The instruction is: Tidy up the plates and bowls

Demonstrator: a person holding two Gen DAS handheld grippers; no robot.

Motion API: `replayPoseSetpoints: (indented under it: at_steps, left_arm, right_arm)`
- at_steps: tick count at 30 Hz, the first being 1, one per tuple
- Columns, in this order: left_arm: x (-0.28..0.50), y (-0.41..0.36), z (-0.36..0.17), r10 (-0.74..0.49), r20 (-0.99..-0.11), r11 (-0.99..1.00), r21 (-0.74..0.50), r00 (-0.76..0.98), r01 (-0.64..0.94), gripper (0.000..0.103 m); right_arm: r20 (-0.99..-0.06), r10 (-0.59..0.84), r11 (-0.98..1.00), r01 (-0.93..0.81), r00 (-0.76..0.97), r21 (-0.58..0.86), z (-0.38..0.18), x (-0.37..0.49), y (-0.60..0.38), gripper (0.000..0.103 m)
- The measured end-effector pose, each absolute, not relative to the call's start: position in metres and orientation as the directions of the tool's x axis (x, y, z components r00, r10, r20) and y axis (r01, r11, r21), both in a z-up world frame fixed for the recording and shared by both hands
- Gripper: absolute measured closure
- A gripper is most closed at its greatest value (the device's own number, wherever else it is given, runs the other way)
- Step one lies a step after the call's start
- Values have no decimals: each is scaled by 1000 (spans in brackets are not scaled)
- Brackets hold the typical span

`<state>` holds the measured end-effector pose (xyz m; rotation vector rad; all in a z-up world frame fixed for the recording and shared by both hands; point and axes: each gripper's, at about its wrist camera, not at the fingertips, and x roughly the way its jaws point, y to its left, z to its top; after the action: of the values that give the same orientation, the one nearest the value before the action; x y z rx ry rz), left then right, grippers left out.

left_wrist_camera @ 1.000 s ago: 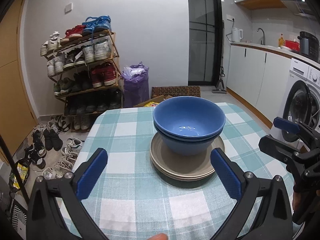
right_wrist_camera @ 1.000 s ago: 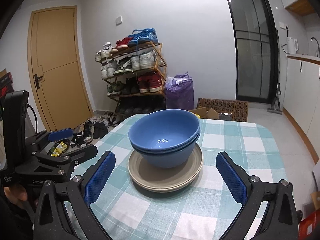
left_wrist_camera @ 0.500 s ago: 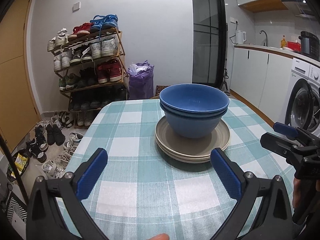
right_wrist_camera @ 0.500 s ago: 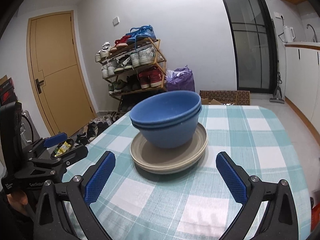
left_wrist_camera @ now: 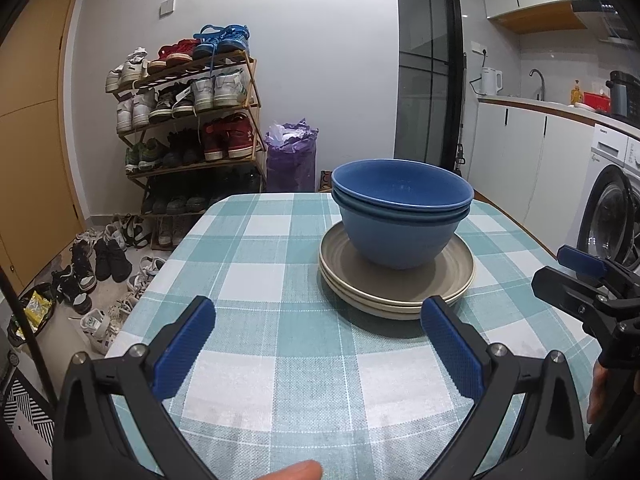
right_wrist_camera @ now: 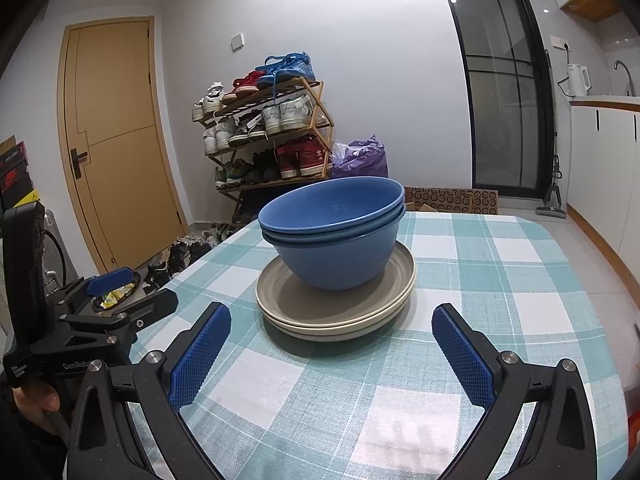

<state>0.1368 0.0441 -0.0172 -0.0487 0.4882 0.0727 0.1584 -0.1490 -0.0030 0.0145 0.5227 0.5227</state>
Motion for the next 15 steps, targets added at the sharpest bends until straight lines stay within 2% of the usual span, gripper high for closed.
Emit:
replayPoseSetpoints:
  at_steps: [15]
  left_arm:
    - [135,44,-27,70,-436,996,-19,897,-87,0]
  right_arm:
    - [-429,490,861,-497,759,105,-9,154,-141,1]
